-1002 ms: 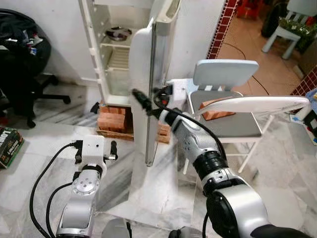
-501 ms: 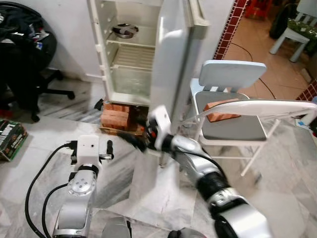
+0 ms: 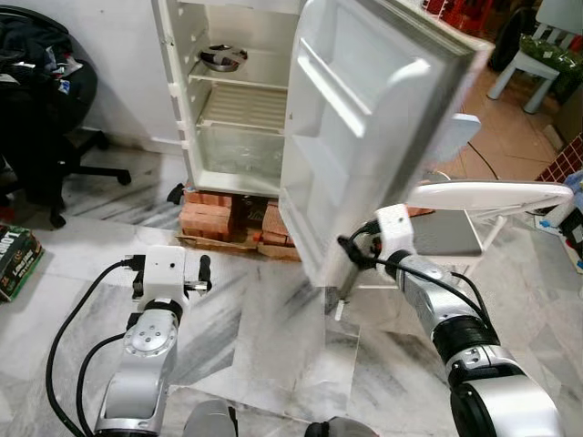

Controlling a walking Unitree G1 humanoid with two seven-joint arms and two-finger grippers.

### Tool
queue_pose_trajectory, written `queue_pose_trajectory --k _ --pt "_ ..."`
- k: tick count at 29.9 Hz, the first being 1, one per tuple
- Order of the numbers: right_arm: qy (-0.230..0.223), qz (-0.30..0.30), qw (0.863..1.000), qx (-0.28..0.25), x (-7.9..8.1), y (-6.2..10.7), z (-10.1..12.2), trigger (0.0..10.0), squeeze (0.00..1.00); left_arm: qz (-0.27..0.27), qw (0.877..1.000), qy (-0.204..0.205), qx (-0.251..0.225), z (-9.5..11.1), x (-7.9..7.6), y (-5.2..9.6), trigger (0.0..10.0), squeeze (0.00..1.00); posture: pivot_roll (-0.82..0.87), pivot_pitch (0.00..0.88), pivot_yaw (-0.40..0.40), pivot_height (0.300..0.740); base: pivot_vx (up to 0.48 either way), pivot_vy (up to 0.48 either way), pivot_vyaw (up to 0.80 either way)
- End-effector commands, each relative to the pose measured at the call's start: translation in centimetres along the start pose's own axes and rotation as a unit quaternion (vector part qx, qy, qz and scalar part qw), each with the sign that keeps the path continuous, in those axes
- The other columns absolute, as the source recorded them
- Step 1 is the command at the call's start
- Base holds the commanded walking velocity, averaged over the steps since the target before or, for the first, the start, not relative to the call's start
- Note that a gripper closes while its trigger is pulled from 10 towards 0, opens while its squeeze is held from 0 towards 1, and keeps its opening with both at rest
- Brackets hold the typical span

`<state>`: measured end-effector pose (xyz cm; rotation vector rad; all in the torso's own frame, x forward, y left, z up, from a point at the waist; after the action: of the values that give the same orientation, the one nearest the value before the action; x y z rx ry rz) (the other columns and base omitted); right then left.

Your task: Restocking fridge

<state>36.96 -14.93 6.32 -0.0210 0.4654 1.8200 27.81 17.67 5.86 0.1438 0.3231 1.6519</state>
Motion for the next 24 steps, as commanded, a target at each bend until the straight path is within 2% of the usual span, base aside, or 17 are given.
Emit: queue_pose_trajectory --k 1,5,6,11,16,20,24 --pt "-0.005 -0.040 0.999 -0.028 -0.9 -0.1 1.3 10.0 1.00 -0.003 1.000 0.001 -0.007 0.3 0.1 -0.1 10.0 0.00 0.16 0.032 -0.056 0.740 0.000 0.000 0.00" --pt "-0.016 -0.059 0.997 -0.040 -1.3 -0.1 1.9 10.0 1.00 -0.004 1.000 0.007 -0.009 0.4 0.2 -0.1 10.0 0.00 0.16 0.032 -0.057 0.740 0.000 0.000 0.00" --pt "-0.023 -0.064 0.996 -0.056 -1.3 0.0 2.6 10.0 0.00 -0.008 1.000 0.011 -0.010 0.4 0.2 0.0 10.0 0.00 0.16 0.030 -0.057 0.740 0.000 0.000 0.00" --pt "-0.023 -0.083 0.994 -0.066 -1.5 0.0 2.9 10.0 0.00 -0.015 1.000 0.014 -0.009 0.3 0.0 0.2 10.0 0.00 0.16 0.029 -0.057 0.740 0.000 0.000 0.00" --pt "-0.008 -0.128 0.989 -0.075 -2.3 0.5 3.1 10.0 0.00 -0.021 1.000 0.020 -0.008 0.2 -0.3 0.1 10.0 0.00 0.15 0.030 -0.055 0.740 0.000 0.000 0.00" --pt "-0.006 -0.150 0.986 -0.077 -2.5 0.7 3.1 10.0 0.00 -0.028 1.000 0.009 -0.008 0.2 -0.4 0.2 10.0 0.00 0.15 0.032 -0.055 0.740 0.270 0.000 0.00" --pt "-0.018 -0.141 0.985 -0.093 -2.1 0.4 3.8 10.0 0.00 -0.028 0.999 0.015 -0.008 0.2 -0.4 0.2 10.0 0.00 0.15 0.032 -0.056 0.740 0.332 0.000 0.00"
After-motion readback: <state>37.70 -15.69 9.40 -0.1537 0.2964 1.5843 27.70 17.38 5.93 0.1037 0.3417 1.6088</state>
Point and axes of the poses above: a point about 5 cm out from each wrist's last joint towards the gripper, its own y axis pointing back from the gripper into the wrist, its own z axis along the axis of the wrist's last joint, x = y × z, the point moved 3 cm from there along -y, pointing out of the wrist towards the gripper, and after that the axes turned 15 degrees about y, right-handed, at the moved point
